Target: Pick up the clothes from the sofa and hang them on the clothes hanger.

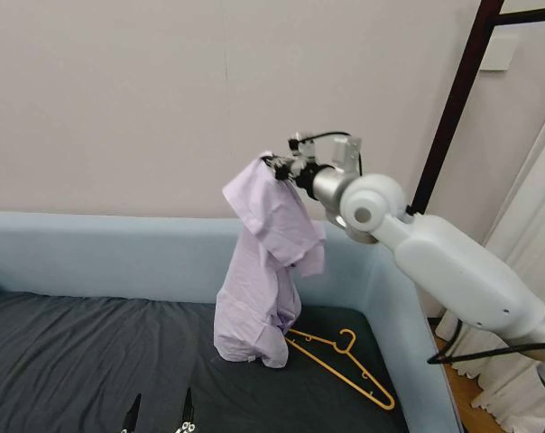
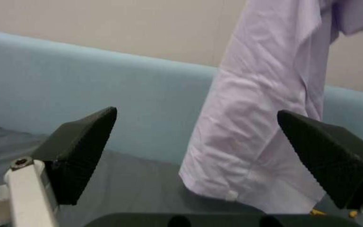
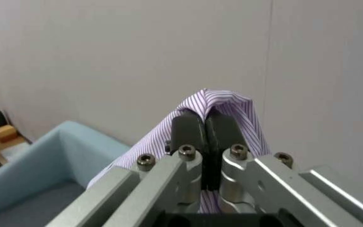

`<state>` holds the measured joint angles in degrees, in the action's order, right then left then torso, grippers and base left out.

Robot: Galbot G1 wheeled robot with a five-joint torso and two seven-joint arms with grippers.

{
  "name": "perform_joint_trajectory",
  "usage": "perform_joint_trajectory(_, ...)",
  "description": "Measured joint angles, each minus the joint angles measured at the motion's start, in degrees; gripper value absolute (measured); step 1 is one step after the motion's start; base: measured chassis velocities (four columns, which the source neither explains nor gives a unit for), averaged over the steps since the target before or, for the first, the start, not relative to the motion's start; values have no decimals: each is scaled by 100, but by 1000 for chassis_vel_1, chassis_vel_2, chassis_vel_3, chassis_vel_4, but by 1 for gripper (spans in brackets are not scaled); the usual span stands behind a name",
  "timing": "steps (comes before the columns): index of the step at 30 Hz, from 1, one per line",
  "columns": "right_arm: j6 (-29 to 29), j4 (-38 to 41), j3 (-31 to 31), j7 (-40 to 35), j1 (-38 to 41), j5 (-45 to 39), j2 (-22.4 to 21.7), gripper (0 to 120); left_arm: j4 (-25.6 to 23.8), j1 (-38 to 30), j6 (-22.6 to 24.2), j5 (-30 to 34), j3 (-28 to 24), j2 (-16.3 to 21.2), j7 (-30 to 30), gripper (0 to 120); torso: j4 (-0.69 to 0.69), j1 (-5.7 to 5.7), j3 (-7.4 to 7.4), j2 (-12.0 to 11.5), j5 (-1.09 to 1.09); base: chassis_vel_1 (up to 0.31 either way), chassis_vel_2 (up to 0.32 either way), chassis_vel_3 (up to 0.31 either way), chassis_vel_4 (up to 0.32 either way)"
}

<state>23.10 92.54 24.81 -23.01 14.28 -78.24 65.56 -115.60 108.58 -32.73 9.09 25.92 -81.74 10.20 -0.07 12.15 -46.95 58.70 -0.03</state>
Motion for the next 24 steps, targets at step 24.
perform_joint_trajectory(24, -656, 1315, -169, -382, -2587, 311, -1120, 0, 141, -40, 70, 11, 6, -41, 4, 100, -5, 1, 0, 0, 10, 0, 0, 0, 0)
